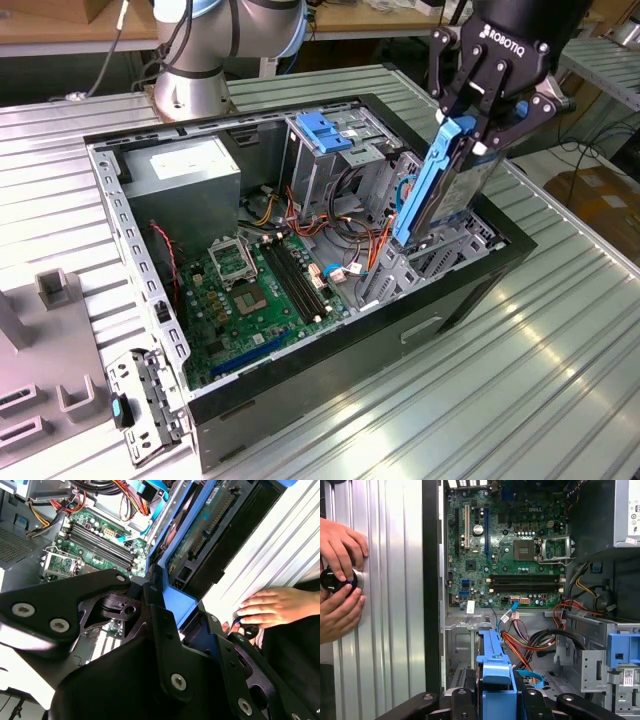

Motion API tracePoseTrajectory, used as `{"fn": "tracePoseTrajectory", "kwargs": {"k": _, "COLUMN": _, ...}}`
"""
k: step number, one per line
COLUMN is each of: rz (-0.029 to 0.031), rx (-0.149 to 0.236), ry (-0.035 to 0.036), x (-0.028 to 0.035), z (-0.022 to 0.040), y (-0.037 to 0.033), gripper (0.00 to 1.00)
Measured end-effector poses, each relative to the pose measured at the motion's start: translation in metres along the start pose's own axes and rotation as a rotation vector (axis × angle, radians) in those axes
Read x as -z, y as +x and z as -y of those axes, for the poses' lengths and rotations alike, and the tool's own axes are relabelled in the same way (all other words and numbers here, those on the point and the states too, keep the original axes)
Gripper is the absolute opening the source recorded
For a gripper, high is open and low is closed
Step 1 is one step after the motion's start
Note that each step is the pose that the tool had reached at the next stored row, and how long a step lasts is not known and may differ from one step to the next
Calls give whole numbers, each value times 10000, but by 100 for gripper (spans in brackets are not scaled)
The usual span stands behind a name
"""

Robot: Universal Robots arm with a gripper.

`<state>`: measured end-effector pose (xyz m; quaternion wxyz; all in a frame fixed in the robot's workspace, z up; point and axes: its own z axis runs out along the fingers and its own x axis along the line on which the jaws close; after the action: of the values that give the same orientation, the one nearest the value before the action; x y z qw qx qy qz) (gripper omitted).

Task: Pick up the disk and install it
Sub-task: 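Insert the disk into the insertion slot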

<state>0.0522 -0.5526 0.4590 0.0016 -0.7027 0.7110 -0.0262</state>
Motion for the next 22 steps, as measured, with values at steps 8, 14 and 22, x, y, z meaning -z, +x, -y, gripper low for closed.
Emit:
{"fn": "tracePoseTrajectory", "kwargs": {"k": 8, "rz": 78, "rx": -5, "ry": -80, "x": -82, "z": 65, "y": 45, "gripper": 37}}
{"fn": "tracePoseTrajectory", "kwargs": {"k": 14, "rz": 91, "rx": -11, "ry": 51, "x": -81, "z": 72, "y": 46, "gripper": 37}}
{"fn": "tracePoseTrajectory", "kwargs": {"k": 22, "rz": 145, "rx": -20, "ry": 252, "x": -97, "z": 35, "y": 49, "gripper": 37}}
